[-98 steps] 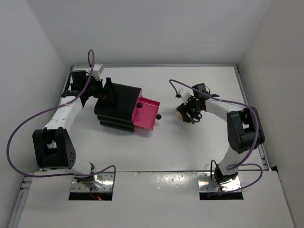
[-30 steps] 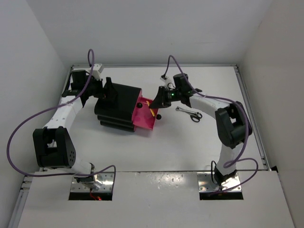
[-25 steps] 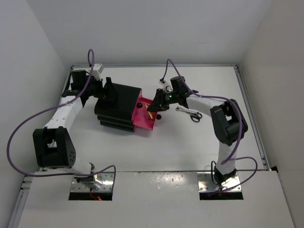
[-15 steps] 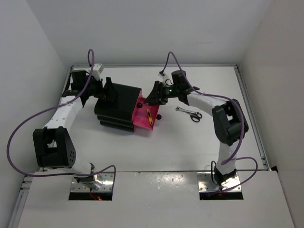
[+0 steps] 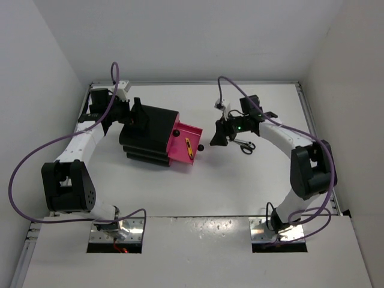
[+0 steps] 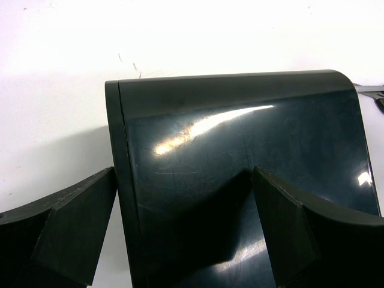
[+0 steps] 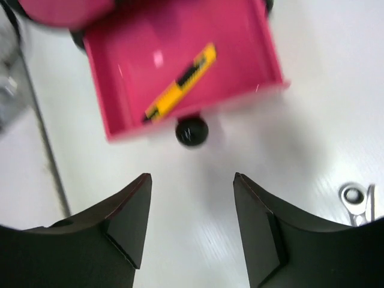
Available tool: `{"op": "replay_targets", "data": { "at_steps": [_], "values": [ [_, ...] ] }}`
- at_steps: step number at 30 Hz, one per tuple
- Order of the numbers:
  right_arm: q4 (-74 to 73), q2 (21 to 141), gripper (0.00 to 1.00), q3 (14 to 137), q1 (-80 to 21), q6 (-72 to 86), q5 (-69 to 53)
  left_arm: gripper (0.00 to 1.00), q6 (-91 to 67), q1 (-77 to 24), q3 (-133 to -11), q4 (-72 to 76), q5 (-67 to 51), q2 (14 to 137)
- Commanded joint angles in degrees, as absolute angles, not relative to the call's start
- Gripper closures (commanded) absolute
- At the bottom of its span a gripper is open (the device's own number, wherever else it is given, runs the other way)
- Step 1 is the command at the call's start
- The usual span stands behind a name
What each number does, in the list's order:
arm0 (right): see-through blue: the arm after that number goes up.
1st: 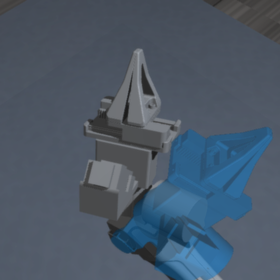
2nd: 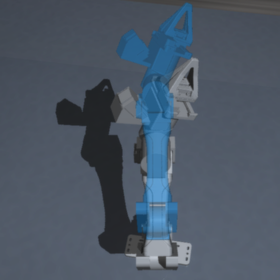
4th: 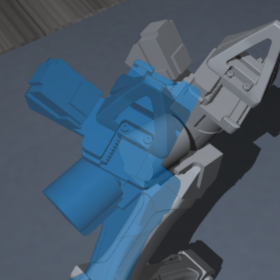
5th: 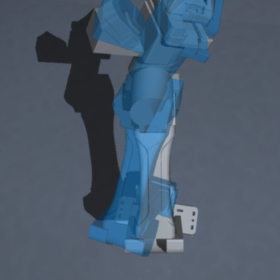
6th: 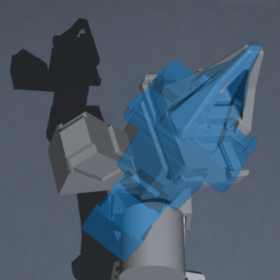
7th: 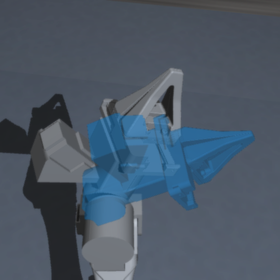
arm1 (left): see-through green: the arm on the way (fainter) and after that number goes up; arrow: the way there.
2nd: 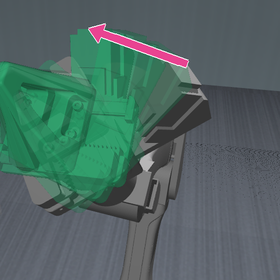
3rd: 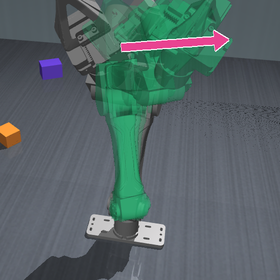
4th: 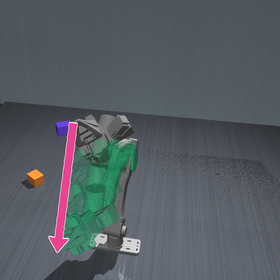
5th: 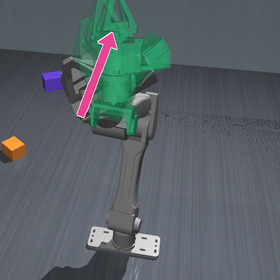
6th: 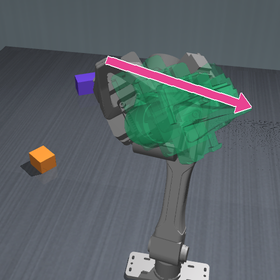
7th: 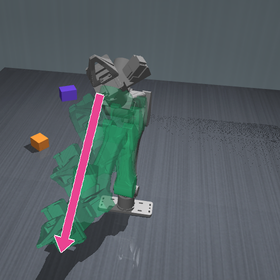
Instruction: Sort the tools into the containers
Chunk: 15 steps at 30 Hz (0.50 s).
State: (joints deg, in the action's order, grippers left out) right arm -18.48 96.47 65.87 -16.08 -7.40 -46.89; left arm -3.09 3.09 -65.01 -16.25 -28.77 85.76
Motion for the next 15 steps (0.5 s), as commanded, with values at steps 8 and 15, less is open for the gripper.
{"op": "replay_targets", "data": {
  "at_steps": [8, 15],
  "values": [
    [-16.1, 98.0, 0.38, 63.0, -21.9, -26.2, -33.5, 0.03, 2.3, 2.7, -59.9, -30.0, -23.1, 91.5],
    [-14.8, 101.2, 0.38, 65.5, -25.0, -27.5, -34.0, 0.03, 2.3, 2.7, -59.9, -30.5, -23.1, 92.6]
  ]
}}
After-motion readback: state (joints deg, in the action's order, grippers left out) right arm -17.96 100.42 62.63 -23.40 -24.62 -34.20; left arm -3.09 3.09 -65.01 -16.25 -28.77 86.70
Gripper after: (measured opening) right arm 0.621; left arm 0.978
